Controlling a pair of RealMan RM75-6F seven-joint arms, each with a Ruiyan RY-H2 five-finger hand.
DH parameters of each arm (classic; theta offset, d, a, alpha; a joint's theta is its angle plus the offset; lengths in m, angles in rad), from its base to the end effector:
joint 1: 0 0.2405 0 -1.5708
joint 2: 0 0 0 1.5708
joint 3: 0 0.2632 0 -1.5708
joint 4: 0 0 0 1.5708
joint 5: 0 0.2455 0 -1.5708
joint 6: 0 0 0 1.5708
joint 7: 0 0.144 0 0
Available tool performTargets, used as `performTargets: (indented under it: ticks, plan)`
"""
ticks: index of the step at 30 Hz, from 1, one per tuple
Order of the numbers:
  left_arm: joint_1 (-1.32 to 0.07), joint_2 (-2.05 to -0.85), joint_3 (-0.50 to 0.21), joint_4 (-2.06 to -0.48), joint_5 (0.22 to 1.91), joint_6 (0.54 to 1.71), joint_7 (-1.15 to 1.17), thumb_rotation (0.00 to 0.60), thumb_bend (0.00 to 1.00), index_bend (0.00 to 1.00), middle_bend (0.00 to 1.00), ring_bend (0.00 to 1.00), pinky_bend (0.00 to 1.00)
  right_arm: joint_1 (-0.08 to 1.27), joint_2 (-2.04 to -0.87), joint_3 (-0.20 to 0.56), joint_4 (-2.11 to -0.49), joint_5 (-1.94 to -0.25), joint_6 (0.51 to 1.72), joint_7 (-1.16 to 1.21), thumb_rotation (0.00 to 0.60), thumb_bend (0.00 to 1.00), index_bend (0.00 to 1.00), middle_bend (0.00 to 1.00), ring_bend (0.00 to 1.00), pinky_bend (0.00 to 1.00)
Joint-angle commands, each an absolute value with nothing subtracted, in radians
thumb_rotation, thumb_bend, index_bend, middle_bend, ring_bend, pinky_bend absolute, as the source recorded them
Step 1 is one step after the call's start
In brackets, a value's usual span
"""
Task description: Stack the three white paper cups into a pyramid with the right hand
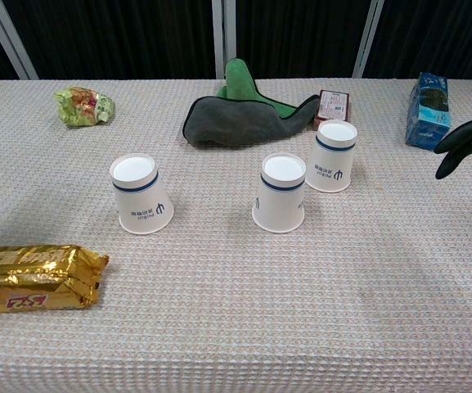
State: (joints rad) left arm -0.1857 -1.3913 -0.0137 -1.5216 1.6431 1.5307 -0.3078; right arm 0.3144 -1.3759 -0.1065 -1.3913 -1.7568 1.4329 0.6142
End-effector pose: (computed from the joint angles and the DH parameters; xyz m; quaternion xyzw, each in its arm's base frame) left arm -0.2731 0.2008 0.0424 -0.5521 -0.4650 -0.5627 0.4029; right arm -0.2826 -0.2088 0.0218 0.6149 -0.5192 0.5344 0.2581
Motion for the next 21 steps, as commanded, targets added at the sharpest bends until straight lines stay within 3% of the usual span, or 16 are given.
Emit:
performTargets:
  ticks: [1, 10, 15, 18, 21]
  plan:
    - [-0.187, -1.392, -0.013, -1.52, 1.642, 1.527, -0.309, 0.6, 0.15, 0.28, 0.23, 0.17, 0.21, 0.315, -1.377, -0.107, -1.391, -1.756, 1.43, 0.614, 0.6, 0.34, 0.3, 0.38, 0.15, 0.17]
    - [-0.188, -1.393, -0.009, -1.519, 1.636, 1.52, -0.301, 0.6, 0.15, 0.28, 0.23, 0.17, 0.21, 0.334, -1.36, -0.099, -1.404, -1.774, 1.428, 0.588, 0.6, 0.34, 0.3, 0.38, 0.15, 0.17]
    - [-0.181, -1.398, -0.019, -1.514, 1.619, 1.525, -0.235, 0.6, 0.15, 0.28, 0.23, 0.17, 0.21, 0.412, -1.32, -0.053, -1.468, -1.801, 1.359, 0.446, 0.6, 0.32, 0.3, 0.38, 0.15, 0.17]
    - [-0.177, -1.402, -0.021, -1.516, 1.61, 1.525, -0.201, 0.6, 0.15, 0.28, 0.23, 0.17, 0.21, 0.469, -1.327, 0.003, -1.505, -1.781, 1.28, 0.267, 0.6, 0.2, 0.3, 0.35, 0.14, 0.17]
    - [-0.17, -1.405, -0.019, -1.515, 1.607, 1.531, -0.191, 0.6, 0.15, 0.28, 0.23, 0.17, 0.21, 0.533, -1.349, 0.05, -1.542, -1.719, 1.152, 0.124, 0.6, 0.07, 0.26, 0.26, 0.08, 0.15]
